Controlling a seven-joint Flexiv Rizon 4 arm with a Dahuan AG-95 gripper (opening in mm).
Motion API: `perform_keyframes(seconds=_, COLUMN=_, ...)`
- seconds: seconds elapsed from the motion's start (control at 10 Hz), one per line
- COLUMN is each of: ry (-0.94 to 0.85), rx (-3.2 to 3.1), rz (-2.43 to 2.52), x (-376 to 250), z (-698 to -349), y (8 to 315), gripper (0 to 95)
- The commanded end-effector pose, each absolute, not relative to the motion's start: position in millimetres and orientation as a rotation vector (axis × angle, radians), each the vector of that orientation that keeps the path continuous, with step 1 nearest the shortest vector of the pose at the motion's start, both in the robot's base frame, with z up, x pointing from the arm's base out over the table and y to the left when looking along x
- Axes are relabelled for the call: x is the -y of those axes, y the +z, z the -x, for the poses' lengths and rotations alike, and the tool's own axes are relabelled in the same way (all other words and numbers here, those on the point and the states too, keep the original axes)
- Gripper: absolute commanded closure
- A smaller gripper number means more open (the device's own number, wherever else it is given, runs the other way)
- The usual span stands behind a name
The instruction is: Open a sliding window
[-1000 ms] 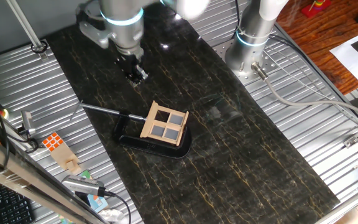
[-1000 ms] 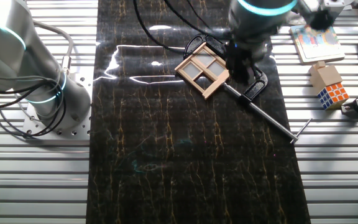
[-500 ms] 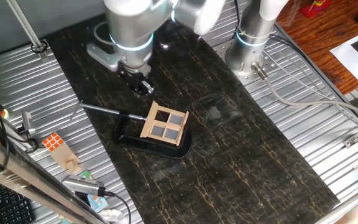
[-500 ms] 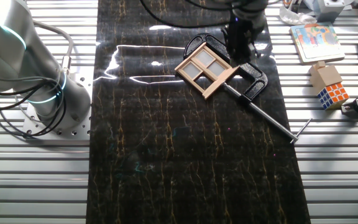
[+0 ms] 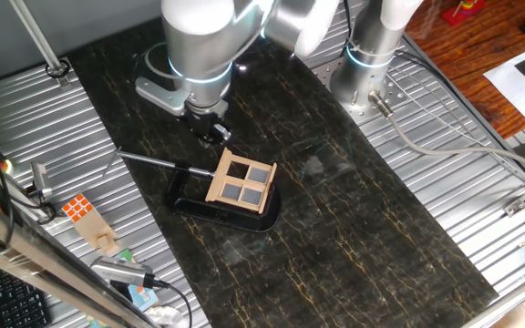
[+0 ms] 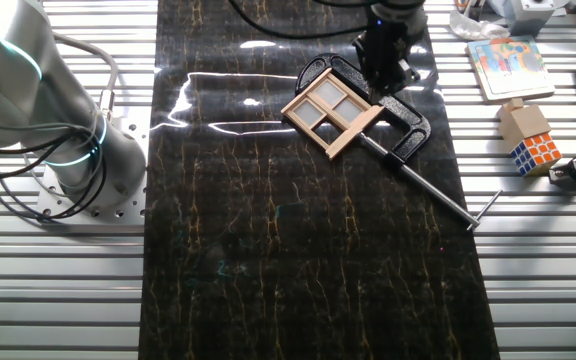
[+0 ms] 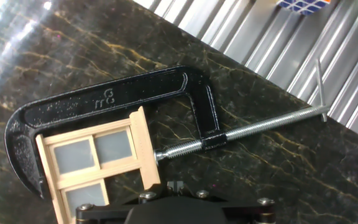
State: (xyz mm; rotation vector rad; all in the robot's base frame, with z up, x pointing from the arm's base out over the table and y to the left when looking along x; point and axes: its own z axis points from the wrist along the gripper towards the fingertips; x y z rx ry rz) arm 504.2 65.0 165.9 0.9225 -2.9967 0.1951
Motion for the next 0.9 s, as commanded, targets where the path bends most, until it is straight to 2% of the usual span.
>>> perform_keyframes(seconds=0.1, ry=0.198, rx=2.998, rz=-0.919, x=-64.7, z=-504.3, y=165.7, gripper=95.0)
perform_keyframes(seconds=0.9, ry=0.231, rx=2.915, rz=-1.145, x=-64.5, z=-504.3, y=165.8, gripper=95.0)
